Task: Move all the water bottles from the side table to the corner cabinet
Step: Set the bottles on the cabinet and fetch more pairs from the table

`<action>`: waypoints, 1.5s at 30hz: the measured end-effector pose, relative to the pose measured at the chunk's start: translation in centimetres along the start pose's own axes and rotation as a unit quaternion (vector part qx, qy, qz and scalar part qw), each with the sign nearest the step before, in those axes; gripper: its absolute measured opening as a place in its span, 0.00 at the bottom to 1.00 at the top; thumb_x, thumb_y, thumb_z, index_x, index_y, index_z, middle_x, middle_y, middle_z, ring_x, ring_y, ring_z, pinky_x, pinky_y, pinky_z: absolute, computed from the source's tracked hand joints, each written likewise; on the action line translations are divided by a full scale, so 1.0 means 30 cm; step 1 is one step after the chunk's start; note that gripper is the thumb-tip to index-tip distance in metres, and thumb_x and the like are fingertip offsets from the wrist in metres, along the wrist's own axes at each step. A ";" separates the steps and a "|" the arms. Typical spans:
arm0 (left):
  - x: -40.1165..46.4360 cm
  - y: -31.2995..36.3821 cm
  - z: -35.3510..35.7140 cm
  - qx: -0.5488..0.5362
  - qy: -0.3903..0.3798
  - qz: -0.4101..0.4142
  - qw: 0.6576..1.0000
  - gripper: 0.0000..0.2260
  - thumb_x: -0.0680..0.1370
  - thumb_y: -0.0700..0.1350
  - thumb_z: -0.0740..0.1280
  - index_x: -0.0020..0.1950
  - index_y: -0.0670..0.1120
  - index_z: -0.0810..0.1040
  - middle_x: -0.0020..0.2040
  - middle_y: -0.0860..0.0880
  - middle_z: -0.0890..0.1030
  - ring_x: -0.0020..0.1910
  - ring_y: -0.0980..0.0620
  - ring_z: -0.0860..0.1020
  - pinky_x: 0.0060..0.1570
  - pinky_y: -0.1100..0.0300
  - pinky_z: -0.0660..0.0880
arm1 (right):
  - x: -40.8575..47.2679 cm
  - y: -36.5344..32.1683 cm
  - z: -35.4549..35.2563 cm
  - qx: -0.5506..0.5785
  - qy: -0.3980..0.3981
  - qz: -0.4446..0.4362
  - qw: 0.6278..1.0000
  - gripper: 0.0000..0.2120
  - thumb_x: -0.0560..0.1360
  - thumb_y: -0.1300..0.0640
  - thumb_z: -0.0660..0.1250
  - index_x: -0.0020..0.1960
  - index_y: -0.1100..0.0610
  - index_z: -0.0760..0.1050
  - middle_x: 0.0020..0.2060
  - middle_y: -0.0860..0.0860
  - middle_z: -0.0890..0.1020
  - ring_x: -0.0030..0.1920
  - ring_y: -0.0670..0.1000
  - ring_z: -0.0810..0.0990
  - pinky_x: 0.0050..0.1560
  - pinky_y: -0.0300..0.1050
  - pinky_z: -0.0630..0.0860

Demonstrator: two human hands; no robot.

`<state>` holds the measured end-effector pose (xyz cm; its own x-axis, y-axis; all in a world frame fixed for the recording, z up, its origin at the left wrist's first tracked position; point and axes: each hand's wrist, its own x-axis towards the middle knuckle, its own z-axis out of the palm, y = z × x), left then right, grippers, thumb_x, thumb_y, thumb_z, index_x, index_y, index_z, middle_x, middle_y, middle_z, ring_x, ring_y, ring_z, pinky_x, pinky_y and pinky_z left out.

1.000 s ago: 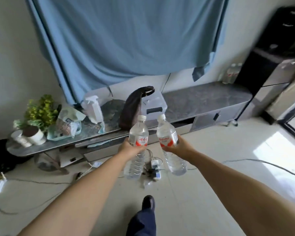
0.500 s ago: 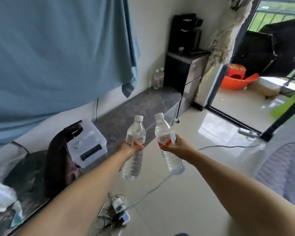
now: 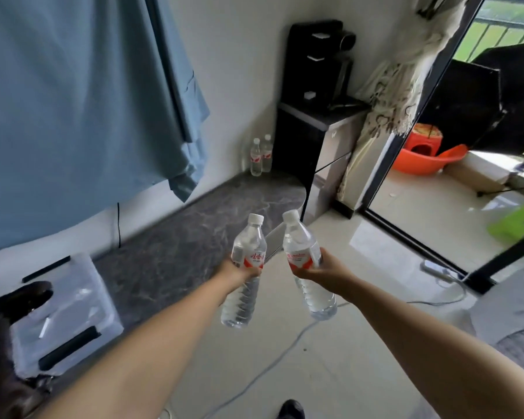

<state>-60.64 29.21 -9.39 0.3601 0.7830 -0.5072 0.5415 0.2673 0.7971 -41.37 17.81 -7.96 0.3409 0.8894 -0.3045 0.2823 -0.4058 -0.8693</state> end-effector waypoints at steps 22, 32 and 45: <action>1.207 0.621 0.010 -0.040 0.024 -0.064 0.997 0.18 0.67 0.48 0.77 0.52 0.49 0.76 0.47 0.50 0.81 0.50 0.49 0.78 0.52 0.55 0.72 | 1.376 -0.084 -0.431 -0.025 0.003 0.078 0.997 0.27 0.63 0.46 0.79 0.57 0.54 0.75 0.48 0.52 0.85 0.49 0.54 0.84 0.55 0.58 0.80; 1.600 0.692 -0.008 -0.121 0.131 -0.124 0.976 0.29 0.68 0.39 0.76 0.65 0.44 0.70 0.58 0.43 0.79 0.58 0.43 0.78 0.62 0.46 0.74 | 1.953 -0.107 -0.403 -0.112 -0.051 0.131 0.984 0.31 0.66 0.48 0.78 0.62 0.55 0.67 0.50 0.51 0.79 0.51 0.54 0.78 0.52 0.51 0.75; 2.196 0.528 0.054 -0.243 0.245 -0.079 0.935 0.22 0.68 0.47 0.78 0.54 0.62 0.72 0.47 0.62 0.80 0.45 0.66 0.78 0.41 0.69 0.73 | 2.587 0.066 -0.088 -0.080 -0.126 0.081 0.985 0.32 0.68 0.50 0.77 0.67 0.48 0.67 0.57 0.48 0.80 0.57 0.52 0.79 0.55 0.46 0.75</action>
<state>-27.12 84.12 -30.73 -0.1504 0.8439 -0.5151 0.1066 0.5318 0.8402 -11.99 85.48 -32.29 0.1656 0.8262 -0.5386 0.3879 -0.5566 -0.7346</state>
